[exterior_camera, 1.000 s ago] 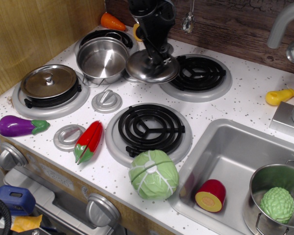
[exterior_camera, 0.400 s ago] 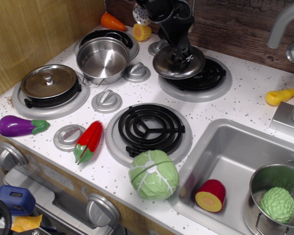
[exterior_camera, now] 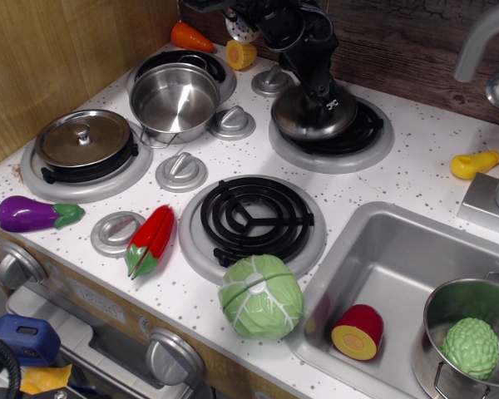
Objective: Put lid on stove
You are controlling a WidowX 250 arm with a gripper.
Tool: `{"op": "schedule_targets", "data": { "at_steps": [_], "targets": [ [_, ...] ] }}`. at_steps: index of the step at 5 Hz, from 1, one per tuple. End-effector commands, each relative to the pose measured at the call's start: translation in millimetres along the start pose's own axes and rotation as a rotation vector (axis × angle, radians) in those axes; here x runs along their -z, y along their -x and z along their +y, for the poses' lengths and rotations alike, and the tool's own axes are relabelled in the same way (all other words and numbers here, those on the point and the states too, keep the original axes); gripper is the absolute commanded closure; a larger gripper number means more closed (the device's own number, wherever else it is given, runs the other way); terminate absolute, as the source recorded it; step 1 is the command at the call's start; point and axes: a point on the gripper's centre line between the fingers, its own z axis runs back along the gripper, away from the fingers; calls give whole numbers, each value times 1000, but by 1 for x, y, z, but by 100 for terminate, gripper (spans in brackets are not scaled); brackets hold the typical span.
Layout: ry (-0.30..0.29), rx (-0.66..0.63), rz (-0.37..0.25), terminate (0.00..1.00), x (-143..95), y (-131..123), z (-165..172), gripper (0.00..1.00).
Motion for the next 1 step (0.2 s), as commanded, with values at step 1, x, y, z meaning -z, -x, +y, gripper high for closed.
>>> {"op": "schedule_targets", "data": {
  "at_steps": [1],
  "targets": [
    [-38, 15, -42, 100, -13, -17, 10, 0]
  ]
}}
